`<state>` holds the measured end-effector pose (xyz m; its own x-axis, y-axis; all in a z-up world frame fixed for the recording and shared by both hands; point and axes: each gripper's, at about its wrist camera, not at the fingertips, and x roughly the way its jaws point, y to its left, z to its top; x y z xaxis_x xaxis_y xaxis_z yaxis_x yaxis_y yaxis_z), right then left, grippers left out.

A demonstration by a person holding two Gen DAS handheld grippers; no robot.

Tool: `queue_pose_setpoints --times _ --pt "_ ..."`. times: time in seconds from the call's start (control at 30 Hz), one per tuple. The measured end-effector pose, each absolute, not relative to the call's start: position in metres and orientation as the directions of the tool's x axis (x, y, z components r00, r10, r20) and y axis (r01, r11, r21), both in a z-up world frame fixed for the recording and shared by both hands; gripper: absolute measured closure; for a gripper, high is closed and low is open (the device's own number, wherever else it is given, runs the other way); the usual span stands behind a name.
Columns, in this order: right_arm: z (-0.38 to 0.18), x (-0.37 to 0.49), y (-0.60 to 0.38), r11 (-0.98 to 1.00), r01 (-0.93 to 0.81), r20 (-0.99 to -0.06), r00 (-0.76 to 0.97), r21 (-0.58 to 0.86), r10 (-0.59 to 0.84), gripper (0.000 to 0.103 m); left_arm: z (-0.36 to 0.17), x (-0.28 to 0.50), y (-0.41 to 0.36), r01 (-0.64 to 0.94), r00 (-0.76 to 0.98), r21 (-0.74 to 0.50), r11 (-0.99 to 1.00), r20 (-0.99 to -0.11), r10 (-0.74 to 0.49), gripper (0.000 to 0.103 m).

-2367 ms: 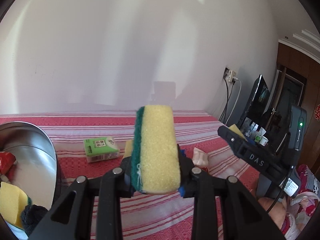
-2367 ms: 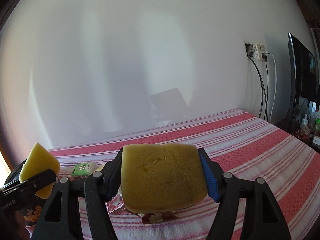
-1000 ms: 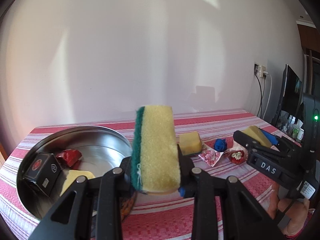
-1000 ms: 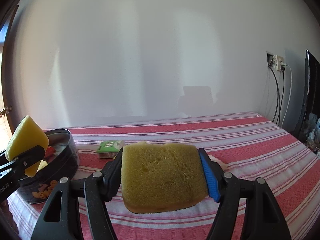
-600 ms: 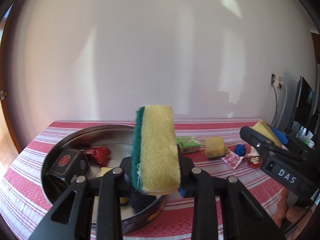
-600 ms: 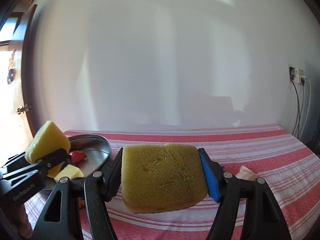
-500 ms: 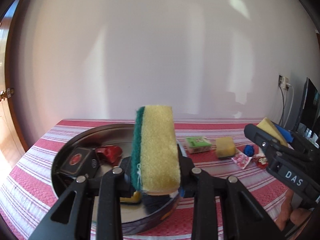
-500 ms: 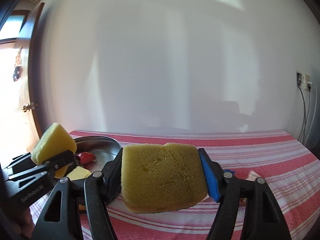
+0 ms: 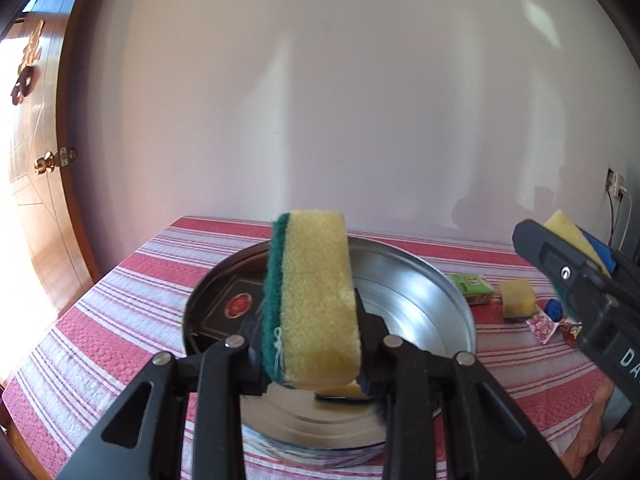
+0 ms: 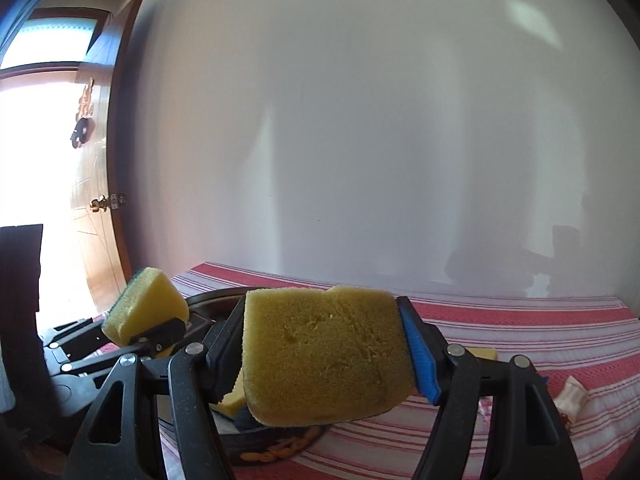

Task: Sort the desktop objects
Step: 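Carry both held yellow sponges over the metal pan with both tools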

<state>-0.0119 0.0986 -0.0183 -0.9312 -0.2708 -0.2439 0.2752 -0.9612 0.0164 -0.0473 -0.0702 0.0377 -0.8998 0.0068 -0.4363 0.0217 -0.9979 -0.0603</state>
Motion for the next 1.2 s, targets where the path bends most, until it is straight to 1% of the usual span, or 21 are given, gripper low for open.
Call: queue_pose_setpoints --times 0.03,0.07,0.23,0.37,0.7,0.77,0.9,0.97,1.1,1.2 --pt "-0.019 -0.013 0.096 -0.960 0.281 -0.244 -0.930 0.016 -0.276 0.032 0.037 -0.048 -0.072 0.031 -0.899 -0.060 -0.998 -0.438 -0.002 0.073" --pt "-0.018 -0.014 0.091 -0.958 0.288 -0.243 -0.928 0.014 -0.283 0.032 0.037 -0.048 -0.074 0.089 -0.896 -0.054 -0.995 -0.441 -0.056 0.073" --pt "-0.015 -0.026 0.080 -0.951 0.309 -0.241 -0.922 0.018 -0.304 0.032 0.034 -0.050 -0.081 0.114 -0.889 -0.052 -0.992 -0.451 -0.079 0.073" --pt "-0.013 -0.039 0.070 -0.946 0.322 -0.264 -0.911 0.032 -0.319 0.032 0.030 -0.053 -0.088 0.137 -0.875 -0.042 -0.990 -0.473 -0.101 0.073" --pt "-0.021 -0.092 0.065 -0.948 0.277 -0.314 -0.896 0.157 -0.314 0.032 0.018 -0.068 -0.089 0.162 -0.840 0.001 -0.987 -0.524 -0.138 0.073" --pt "-0.026 -0.094 0.064 -0.956 0.258 -0.308 -0.907 0.138 -0.289 0.032 0.015 -0.071 -0.090 0.163 -0.838 0.006 -0.987 -0.528 -0.141 0.073" --pt "-0.044 -0.092 0.061 -0.973 0.230 -0.297 -0.927 0.028 -0.228 0.032 0.014 -0.074 -0.089 0.160 -0.835 0.014 -0.987 -0.531 -0.143 0.073" --pt "-0.049 -0.096 0.063 -0.973 0.228 -0.315 -0.922 0.025 -0.224 0.032 0.012 -0.077 -0.089 0.161 -0.832 0.014 -0.987 -0.537 -0.143 0.073" --pt "-0.051 -0.101 0.065 -0.978 0.207 -0.320 -0.926 0.015 -0.200 0.032 0.006 -0.082 -0.089 0.156 -0.825 0.015 -0.988 -0.548 -0.138 0.073" --pt "-0.049 -0.103 0.065 -0.972 0.228 -0.323 -0.918 0.048 -0.231 0.032 0.004 -0.085 -0.089 0.154 -0.819 0.017 -0.988 -0.557 -0.138 0.073"
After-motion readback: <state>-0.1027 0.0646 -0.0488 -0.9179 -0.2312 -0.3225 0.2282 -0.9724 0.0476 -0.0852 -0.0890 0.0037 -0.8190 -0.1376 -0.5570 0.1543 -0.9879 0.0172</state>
